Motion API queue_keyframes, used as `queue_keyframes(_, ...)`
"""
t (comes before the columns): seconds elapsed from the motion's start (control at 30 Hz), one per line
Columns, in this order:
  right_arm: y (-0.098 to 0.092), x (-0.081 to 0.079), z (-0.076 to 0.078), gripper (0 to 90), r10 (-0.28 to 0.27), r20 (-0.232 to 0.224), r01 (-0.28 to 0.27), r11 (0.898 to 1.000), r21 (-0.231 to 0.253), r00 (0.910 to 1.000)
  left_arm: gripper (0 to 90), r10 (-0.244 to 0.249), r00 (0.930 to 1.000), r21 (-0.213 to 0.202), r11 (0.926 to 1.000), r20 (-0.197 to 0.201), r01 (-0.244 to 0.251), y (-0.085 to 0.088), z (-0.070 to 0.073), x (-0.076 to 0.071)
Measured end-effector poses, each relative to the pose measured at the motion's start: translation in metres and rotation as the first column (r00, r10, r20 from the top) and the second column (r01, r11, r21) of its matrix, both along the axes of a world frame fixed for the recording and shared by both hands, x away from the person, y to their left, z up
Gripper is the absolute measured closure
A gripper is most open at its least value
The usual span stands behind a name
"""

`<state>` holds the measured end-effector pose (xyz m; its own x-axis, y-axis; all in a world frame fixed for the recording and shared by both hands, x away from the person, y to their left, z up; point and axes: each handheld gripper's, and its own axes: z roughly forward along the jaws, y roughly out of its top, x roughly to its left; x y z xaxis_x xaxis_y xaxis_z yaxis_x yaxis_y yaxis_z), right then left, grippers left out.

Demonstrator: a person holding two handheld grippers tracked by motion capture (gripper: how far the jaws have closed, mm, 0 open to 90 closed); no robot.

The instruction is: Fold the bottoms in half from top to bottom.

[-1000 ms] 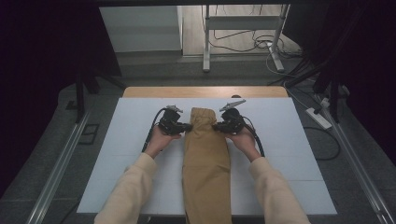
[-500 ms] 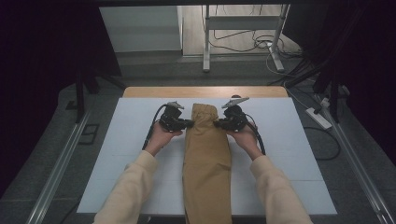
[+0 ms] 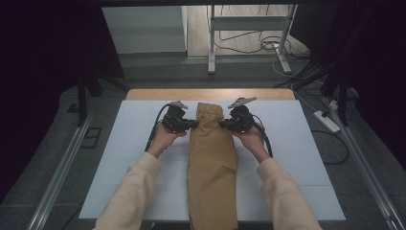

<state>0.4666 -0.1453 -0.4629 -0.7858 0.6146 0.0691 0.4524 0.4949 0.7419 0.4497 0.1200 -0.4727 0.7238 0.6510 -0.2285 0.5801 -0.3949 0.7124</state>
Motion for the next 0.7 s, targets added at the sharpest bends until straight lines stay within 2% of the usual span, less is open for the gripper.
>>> queue_keyframes(0.2, -0.001, 0.001, 0.001, 83.0, 0.000, 0.001, 0.000, 1.000, 0.000, 1.0000, 85.9, -0.001, 1.0000, -0.002, 1.0000, 0.005, 0.001, -0.001, 0.001, 0.001)
queue_keyframes(0.27, -0.002, 0.002, 0.003, 83.1, -0.002, 0.005, 0.002, 1.000, 0.001, 1.0000, 86.0, 0.000, 0.9999, -0.015, 0.9999, 0.011, 0.000, 0.000, 0.006, 0.003)
queue_keyframes(0.37, -0.002, 0.005, 0.012, 83.1, -0.006, 0.024, 0.006, 1.000, 0.004, 0.9997, 86.1, 0.003, 0.9994, -0.010, 0.9999, 0.035, -0.003, -0.001, 0.019, 0.006)
queue_keyframes(0.53, -0.002, 0.009, 0.041, 83.2, -0.015, 0.088, 0.014, 1.000, 0.021, 0.9960, 86.1, 0.013, 0.9953, -0.020, 0.9997, 0.096, -0.011, 0.000, 0.046, 0.008)
queue_keyframes(0.6, -0.002, 0.009, 0.047, 83.3, -0.018, 0.096, 0.015, 1.000, 0.024, 0.9952, 86.1, 0.011, 0.9946, -0.022, 0.9997, 0.103, -0.008, 0.001, 0.048, 0.009)
queue_keyframes(0.7, -0.002, 0.010, 0.044, 83.3, -0.017, 0.092, 0.015, 1.000, 0.016, 0.9956, 86.1, 0.005, 0.9957, -0.013, 0.9999, 0.093, -0.004, 0.000, 0.045, 0.010)
